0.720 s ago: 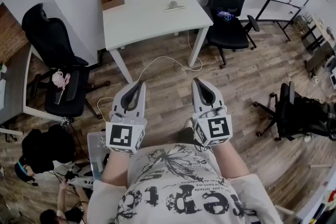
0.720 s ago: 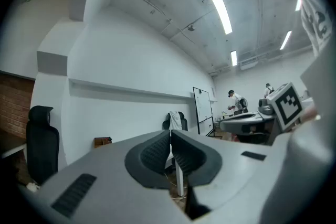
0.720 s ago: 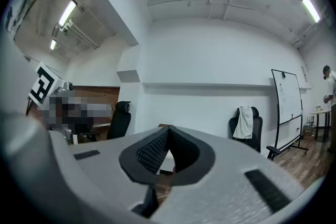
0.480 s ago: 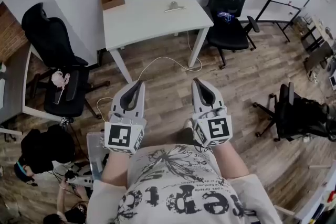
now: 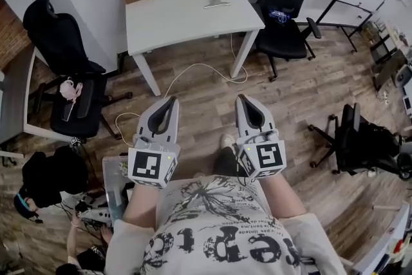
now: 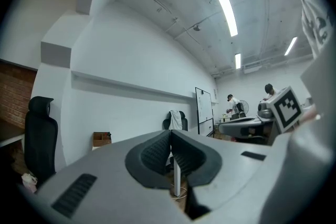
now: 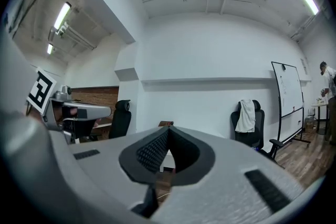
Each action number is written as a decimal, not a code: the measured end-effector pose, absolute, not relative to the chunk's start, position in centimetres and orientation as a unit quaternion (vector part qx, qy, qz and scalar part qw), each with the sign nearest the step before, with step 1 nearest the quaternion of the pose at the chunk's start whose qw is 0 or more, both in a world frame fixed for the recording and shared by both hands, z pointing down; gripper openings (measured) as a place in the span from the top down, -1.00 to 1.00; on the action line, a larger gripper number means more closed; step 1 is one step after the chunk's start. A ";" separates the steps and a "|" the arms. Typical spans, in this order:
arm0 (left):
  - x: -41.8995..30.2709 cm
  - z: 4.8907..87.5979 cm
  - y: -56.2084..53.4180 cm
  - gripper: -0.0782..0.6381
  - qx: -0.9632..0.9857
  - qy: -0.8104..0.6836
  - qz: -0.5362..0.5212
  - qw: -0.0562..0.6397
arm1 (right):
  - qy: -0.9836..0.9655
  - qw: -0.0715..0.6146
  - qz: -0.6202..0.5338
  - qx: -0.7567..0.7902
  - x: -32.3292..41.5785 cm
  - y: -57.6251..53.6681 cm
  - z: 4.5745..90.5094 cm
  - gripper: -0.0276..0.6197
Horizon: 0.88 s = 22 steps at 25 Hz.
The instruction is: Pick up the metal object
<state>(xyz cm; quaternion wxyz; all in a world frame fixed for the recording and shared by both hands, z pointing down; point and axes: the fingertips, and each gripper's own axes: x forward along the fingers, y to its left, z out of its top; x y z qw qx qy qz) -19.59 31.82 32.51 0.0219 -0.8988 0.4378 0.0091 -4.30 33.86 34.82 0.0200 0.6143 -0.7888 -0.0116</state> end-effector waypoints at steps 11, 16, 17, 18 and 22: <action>-17.1 34.0 22.1 0.75 -0.869 0.495 -0.009 0.018 | -0.819 0.025 0.006 0.573 -0.8 22.4 37.0 0.94; -12.9 33.3 14.9 0.75 -0.855 0.518 -0.010 0.017 | -0.828 0.020 0.012 0.561 4.1 14.3 36.2 0.94; -11.9 33.2 13.5 0.75 -0.852 0.523 -0.009 0.018 | -0.829 0.020 0.013 0.558 5.2 12.6 36.0 0.94; -11.0 33.0 12.0 0.75 -0.850 0.527 -0.008 0.018 | -0.831 0.021 0.015 0.555 6.3 11.0 35.9 0.94; -7.2 32.4 7.2 0.75 -0.840 0.543 -0.002 0.017 | -0.841 0.027 0.011 0.541 10.0 5.3 35.6 0.94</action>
